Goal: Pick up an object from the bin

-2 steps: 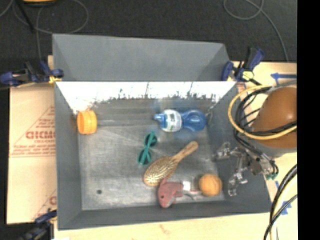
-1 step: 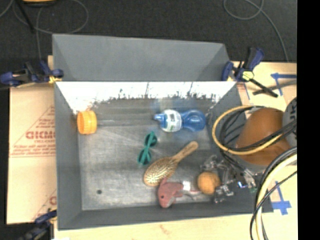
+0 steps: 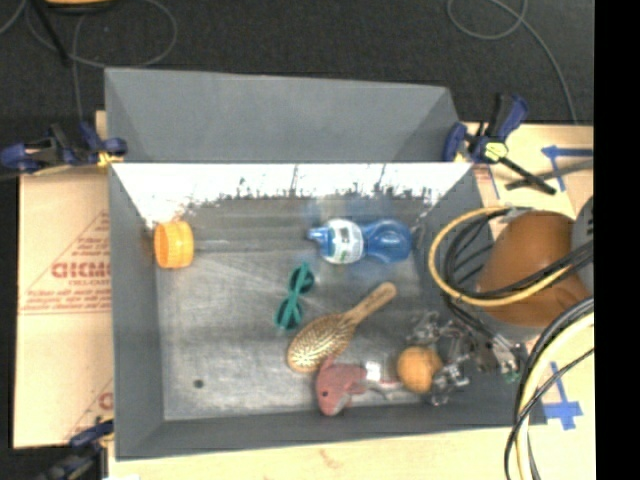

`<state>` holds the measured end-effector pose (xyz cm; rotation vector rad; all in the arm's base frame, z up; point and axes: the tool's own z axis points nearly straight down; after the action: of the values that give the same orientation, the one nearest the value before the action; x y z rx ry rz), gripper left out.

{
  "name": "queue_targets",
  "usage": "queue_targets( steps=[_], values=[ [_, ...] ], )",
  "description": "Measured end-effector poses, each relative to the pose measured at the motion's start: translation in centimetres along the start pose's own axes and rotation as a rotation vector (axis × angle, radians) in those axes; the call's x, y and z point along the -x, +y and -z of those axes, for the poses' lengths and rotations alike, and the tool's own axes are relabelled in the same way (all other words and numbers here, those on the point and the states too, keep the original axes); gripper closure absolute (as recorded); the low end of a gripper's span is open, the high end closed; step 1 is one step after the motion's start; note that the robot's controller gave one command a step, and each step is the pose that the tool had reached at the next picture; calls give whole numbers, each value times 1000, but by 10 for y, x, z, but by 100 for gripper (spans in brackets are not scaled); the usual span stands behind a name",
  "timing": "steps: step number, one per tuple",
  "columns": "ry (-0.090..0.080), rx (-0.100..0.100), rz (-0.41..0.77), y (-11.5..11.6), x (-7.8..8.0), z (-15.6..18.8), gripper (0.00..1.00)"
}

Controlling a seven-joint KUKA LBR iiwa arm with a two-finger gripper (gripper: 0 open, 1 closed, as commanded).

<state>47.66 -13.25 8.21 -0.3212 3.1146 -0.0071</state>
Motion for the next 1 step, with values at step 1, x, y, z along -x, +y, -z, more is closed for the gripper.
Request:
queue_targets(
  steps=[1],
  values=[
    [0,0,0,0,0,0,100]
  ],
)
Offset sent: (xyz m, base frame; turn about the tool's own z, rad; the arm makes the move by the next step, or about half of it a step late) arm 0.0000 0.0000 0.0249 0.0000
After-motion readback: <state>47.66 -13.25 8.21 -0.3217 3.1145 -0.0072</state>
